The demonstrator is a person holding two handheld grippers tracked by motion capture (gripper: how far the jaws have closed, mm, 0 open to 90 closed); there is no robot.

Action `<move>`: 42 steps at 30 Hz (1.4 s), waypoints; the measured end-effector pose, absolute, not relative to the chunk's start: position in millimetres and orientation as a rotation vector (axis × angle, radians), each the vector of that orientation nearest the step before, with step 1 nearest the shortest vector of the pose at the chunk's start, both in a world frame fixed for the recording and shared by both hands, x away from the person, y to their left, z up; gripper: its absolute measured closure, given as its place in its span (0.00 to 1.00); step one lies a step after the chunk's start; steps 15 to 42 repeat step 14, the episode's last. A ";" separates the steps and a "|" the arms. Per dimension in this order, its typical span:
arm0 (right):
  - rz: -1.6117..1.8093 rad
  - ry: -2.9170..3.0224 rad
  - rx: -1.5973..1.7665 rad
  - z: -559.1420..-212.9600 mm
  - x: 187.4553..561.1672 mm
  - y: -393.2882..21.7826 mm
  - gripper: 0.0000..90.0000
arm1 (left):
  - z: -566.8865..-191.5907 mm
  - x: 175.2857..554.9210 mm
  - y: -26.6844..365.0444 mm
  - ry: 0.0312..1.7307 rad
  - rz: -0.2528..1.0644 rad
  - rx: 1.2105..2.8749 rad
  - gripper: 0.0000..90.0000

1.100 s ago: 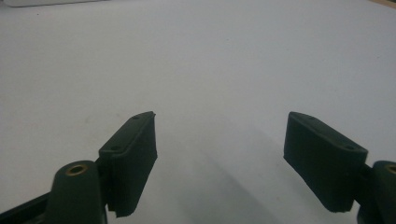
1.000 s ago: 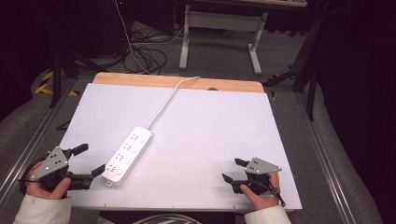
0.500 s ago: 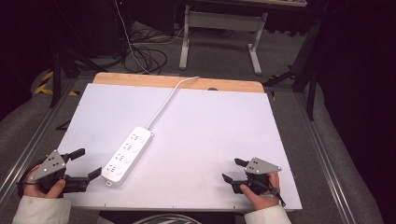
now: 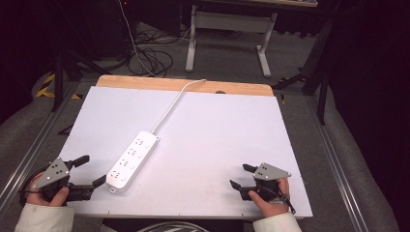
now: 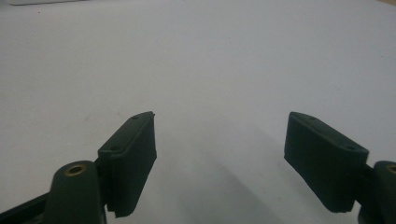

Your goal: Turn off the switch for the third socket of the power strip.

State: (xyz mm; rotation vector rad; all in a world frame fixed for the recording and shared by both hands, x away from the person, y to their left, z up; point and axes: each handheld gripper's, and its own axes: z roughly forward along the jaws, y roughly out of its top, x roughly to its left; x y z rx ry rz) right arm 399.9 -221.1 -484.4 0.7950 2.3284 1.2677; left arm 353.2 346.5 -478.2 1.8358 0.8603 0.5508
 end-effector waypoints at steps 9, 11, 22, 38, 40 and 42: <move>1.269 2.330 0.797 -485.0 400.2 -220.7 0.28 | -477.3 351.4 342.9 0.863 0.568 1.839 0.07; 1.270 2.330 0.797 -485.0 400.2 -220.8 0.28 | -477.0 351.2 342.9 0.867 0.572 1.837 0.07; 1.268 2.330 0.796 -484.7 400.0 -220.9 0.28 | -476.8 350.6 342.5 0.873 0.571 1.829 0.07; 1.268 2.330 0.796 -484.7 400.0 -220.9 0.28 | -476.8 350.6 342.5 0.873 0.571 1.829 0.07; 1.268 2.330 0.796 -484.7 400.0 -220.9 0.28 | -476.8 350.6 342.5 0.873 0.571 1.829 0.07; 1.268 2.330 0.796 -484.7 400.0 -220.9 0.28 | -476.8 350.6 342.5 0.873 0.571 1.829 0.07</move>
